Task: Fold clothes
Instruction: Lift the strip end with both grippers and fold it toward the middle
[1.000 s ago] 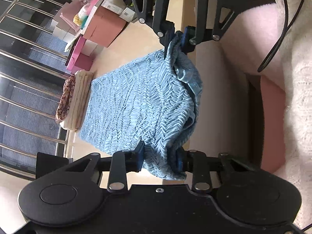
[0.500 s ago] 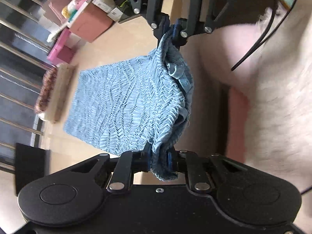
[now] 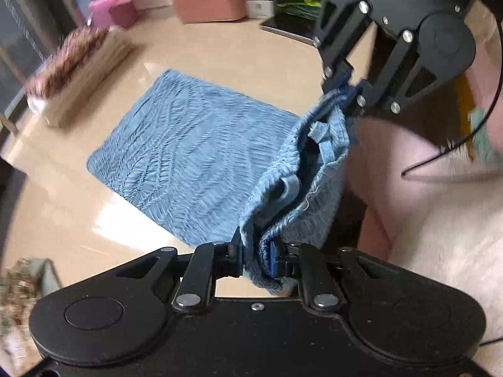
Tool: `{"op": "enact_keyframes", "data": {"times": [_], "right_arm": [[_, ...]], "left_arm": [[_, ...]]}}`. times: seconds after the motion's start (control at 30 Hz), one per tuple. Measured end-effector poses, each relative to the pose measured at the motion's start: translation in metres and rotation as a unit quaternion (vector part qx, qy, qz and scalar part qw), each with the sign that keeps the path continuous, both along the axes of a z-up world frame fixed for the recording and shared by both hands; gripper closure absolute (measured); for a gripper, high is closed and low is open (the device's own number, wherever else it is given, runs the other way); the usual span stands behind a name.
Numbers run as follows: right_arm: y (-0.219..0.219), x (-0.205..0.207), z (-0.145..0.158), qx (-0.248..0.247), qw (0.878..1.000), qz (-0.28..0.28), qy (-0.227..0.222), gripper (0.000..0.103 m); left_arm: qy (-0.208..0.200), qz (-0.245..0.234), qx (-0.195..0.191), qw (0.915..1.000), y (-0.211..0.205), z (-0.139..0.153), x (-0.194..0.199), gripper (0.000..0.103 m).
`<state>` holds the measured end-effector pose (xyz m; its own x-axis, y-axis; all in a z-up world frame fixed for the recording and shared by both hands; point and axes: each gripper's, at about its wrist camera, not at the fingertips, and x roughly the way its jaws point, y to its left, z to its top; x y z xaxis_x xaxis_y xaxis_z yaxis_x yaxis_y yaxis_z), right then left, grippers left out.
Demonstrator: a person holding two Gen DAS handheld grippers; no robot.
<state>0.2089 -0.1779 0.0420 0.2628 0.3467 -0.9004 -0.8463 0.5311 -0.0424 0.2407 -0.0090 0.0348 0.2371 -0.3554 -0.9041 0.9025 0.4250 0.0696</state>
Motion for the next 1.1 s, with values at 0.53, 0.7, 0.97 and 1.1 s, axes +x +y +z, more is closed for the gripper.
{"op": "enact_keyframes", "data": {"times": [0.53,0.7,0.97,1.1], "right_arm": [[-0.115,0.087,-0.087,0.328,0.900,-0.177,0.227,0.050],[-0.125,0.069,-0.097,0.368,0.887,-0.186,0.209,0.051],[-0.127,0.056,-0.099,0.373,0.893,-0.194,0.160,0.088],[-0.128,0.063,-0.086,0.403,0.878,-0.205,0.158,0.089]], "left_arm": [[0.175,0.168,-0.297,0.9235,0.072,-0.071,0.076,0.040],[0.175,0.197,-0.346,0.9004,0.085,-0.081,0.073,0.056],[0.130,0.218,-0.362,0.8970,0.085,-0.084,0.062,0.093],[0.120,0.224,-0.372,0.8927,0.089,-0.073,0.066,0.094]]}}
